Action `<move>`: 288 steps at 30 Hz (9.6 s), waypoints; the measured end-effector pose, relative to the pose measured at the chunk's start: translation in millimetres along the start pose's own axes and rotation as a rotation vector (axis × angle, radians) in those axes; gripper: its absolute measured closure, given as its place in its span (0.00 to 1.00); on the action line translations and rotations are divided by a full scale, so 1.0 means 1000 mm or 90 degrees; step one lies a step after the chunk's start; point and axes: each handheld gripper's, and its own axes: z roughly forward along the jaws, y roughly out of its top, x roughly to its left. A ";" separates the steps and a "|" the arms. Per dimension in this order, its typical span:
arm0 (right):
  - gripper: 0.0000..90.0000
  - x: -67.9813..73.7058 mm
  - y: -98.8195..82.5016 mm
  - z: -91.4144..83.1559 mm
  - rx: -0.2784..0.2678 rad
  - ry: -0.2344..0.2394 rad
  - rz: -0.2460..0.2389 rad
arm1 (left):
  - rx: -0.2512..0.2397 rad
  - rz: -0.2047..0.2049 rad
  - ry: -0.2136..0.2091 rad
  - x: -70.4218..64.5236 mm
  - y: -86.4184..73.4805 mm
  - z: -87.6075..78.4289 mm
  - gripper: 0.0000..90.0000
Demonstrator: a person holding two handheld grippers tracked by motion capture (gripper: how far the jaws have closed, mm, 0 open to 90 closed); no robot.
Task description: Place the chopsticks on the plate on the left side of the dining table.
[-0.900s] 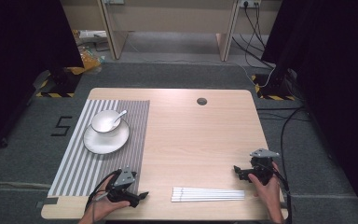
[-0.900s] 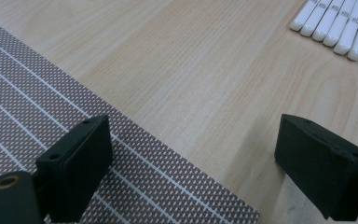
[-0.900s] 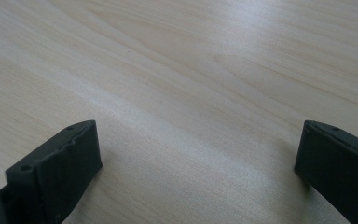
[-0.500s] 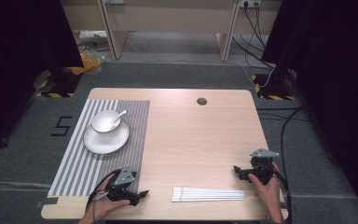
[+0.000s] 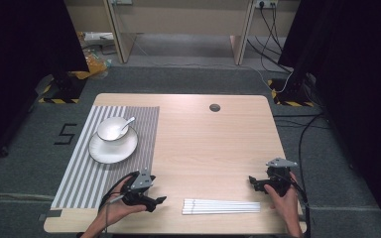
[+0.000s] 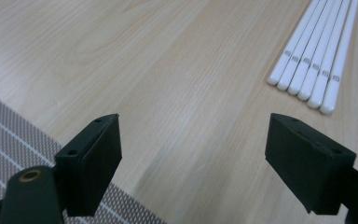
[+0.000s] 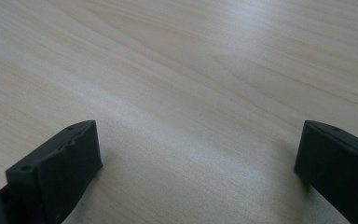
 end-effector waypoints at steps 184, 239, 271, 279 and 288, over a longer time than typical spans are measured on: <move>0.00 -0.001 0.000 0.000 -0.001 0.003 -0.005 | 0.399 0.272 -0.179 0.001 0.117 0.105 0.94; 0.00 -0.001 0.000 0.000 -0.002 0.002 -0.006 | 0.427 0.163 -0.004 0.120 0.103 -0.017 0.94; 0.00 -0.001 0.000 0.000 -0.001 0.002 -0.004 | 0.477 0.069 0.055 0.171 0.053 -0.016 0.94; 0.00 -0.001 0.000 0.000 -0.001 0.002 -0.004 | 0.485 0.065 0.060 0.175 0.048 -0.014 0.94; 0.00 -0.001 0.000 0.000 -0.001 0.002 -0.004 | 0.476 0.057 0.072 0.176 0.044 -0.017 0.88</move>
